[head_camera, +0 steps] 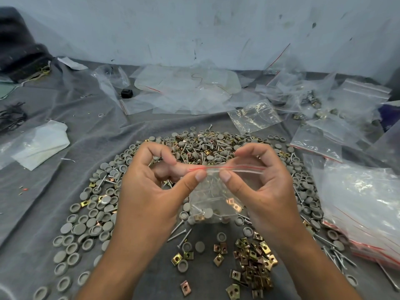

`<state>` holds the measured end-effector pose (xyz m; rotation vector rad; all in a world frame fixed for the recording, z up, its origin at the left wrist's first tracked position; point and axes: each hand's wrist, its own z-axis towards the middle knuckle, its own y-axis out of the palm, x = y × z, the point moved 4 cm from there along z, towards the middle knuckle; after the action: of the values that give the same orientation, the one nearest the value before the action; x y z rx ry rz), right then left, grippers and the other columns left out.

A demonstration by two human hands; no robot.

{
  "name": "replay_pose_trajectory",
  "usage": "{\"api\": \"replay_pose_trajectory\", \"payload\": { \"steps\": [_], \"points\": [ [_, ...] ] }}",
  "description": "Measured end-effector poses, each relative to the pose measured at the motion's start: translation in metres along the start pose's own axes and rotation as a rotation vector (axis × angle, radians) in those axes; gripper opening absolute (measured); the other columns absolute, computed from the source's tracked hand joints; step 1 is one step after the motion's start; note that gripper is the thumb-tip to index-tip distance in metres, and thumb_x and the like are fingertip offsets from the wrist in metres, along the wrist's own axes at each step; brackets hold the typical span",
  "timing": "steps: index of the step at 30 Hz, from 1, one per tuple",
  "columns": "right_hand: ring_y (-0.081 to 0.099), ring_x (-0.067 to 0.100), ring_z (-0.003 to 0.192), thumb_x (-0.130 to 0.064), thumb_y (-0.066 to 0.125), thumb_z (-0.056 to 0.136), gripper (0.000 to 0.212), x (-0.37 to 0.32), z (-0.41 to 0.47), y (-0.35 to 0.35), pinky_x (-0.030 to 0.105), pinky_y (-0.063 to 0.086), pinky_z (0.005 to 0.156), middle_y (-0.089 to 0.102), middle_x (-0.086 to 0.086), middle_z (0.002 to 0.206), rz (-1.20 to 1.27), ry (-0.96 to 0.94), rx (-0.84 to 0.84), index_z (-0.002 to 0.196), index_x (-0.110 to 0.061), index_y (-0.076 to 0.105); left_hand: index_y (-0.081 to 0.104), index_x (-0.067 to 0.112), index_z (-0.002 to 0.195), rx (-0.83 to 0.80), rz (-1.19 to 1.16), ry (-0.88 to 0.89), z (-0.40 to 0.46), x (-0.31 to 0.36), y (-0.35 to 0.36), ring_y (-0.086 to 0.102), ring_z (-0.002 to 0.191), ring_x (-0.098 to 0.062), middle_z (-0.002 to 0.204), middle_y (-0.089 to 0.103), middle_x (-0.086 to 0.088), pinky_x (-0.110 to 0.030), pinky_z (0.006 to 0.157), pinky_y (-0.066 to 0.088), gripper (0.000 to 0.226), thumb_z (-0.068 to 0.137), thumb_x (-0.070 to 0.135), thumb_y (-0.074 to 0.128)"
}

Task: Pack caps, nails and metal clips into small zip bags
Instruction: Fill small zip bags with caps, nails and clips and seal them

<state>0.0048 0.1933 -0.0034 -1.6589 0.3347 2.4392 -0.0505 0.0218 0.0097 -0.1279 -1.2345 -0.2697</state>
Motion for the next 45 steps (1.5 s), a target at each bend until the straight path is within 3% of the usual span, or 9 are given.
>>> {"api": "replay_pose_trajectory", "payload": {
  "steps": [10, 20, 23, 29, 32, 35, 38, 42, 45],
  "points": [
    [0.075, 0.011, 0.094, -0.027, 0.074, 0.090, 0.021, -0.014, 0.007, -0.007, 0.016, 0.056, 0.073, 0.078, -0.006, 0.101, -0.165, 0.026, -0.185, 0.109, -0.035, 0.072, 0.053, 0.034, 0.086, -0.026, 0.071, 0.000, 0.003, 0.000, -0.010, 0.075, 0.072, -0.035, 0.083, 0.078, -0.006, -0.042, 0.055, 0.059, 0.043, 0.065, 0.034, 0.091],
    [0.066, 0.006, 0.114, -0.035, 0.053, 0.100, 0.033, -0.038, 0.032, -0.029, 0.024, 0.054, 0.096, 0.071, -0.019, 0.121, -0.488, 0.161, -0.465, 0.129, -0.046, 0.064, 0.068, 0.037, 0.093, -0.042, 0.035, -0.035, 0.003, -0.004, -0.007, 0.075, 0.075, -0.022, 0.089, 0.079, 0.002, -0.019, 0.058, 0.056, 0.035, 0.061, 0.035, 0.083],
    [0.069, 0.008, 0.105, -0.034, 0.055, 0.101, 0.027, -0.062, 0.080, -0.067, 0.025, 0.055, 0.086, 0.076, -0.015, 0.109, -0.583, 0.069, -0.305, 0.123, -0.039, 0.069, 0.064, 0.043, 0.103, -0.003, -0.002, -0.033, 0.005, -0.003, -0.013, 0.072, 0.102, -0.013, 0.113, 0.075, 0.010, -0.029, 0.077, 0.059, 0.037, 0.069, 0.037, 0.076],
    [0.065, -0.009, 0.073, -0.009, 0.054, 0.103, 0.022, -0.122, 0.201, -0.195, 0.008, 0.044, 0.065, 0.072, -0.029, 0.074, -0.703, -0.135, 0.250, 0.102, -0.028, 0.064, 0.060, 0.035, 0.111, 0.064, 0.011, -0.052, 0.006, -0.006, -0.019, 0.071, 0.103, -0.008, 0.111, 0.075, 0.012, -0.026, 0.076, 0.059, 0.037, 0.076, 0.045, 0.067],
    [0.063, -0.015, 0.075, -0.010, 0.055, 0.101, 0.019, -0.118, 0.227, -0.229, 0.004, 0.043, 0.073, 0.070, -0.033, 0.075, -0.854, -0.128, 0.325, 0.101, -0.026, 0.066, 0.061, 0.044, 0.106, 0.054, 0.056, -0.055, 0.006, -0.009, -0.015, 0.069, 0.106, -0.008, 0.111, 0.075, 0.013, -0.045, 0.086, 0.053, 0.029, 0.078, 0.046, 0.066],
    [0.065, -0.007, 0.093, -0.011, 0.057, 0.101, 0.021, -0.085, 0.224, -0.262, 0.006, 0.043, 0.087, 0.075, -0.003, 0.105, -1.107, -0.029, 0.376, 0.118, -0.014, 0.070, 0.061, 0.048, 0.103, 0.044, 0.094, -0.062, 0.006, -0.010, -0.012, 0.069, 0.107, -0.007, 0.112, 0.074, 0.014, -0.055, 0.084, 0.054, 0.025, 0.079, 0.047, 0.064],
    [0.063, 0.027, 0.116, -0.013, 0.059, 0.102, 0.024, -0.041, 0.199, -0.280, 0.029, 0.043, 0.095, 0.069, 0.012, 0.125, -1.250, 0.199, 0.280, 0.124, -0.011, 0.068, 0.060, 0.047, 0.105, 0.037, 0.121, -0.062, 0.004, -0.010, -0.011, 0.068, 0.106, -0.006, 0.112, 0.073, 0.015, -0.051, 0.087, 0.054, 0.025, 0.081, 0.049, 0.062],
    [0.062, 0.016, 0.102, -0.023, 0.063, 0.100, 0.023, -0.026, 0.141, -0.269, 0.025, 0.042, 0.085, 0.069, 0.004, 0.121, -1.253, 0.252, 0.181, 0.122, -0.017, 0.068, 0.058, 0.039, 0.113, 0.022, 0.132, -0.055, 0.003, -0.010, -0.010, 0.067, 0.108, -0.003, 0.114, 0.072, 0.015, -0.041, 0.093, 0.050, 0.033, 0.082, 0.049, 0.061],
    [0.062, -0.001, 0.106, -0.049, 0.059, 0.094, 0.028, -0.025, 0.066, -0.247, 0.017, 0.048, 0.085, 0.062, -0.017, 0.123, -1.233, 0.451, -0.232, 0.121, -0.043, 0.058, 0.058, 0.037, 0.116, 0.023, 0.137, -0.050, 0.003, -0.011, -0.010, 0.066, 0.109, -0.003, 0.115, 0.072, 0.015, -0.036, 0.093, 0.049, 0.033, 0.087, 0.052, 0.061]
  ]
}}
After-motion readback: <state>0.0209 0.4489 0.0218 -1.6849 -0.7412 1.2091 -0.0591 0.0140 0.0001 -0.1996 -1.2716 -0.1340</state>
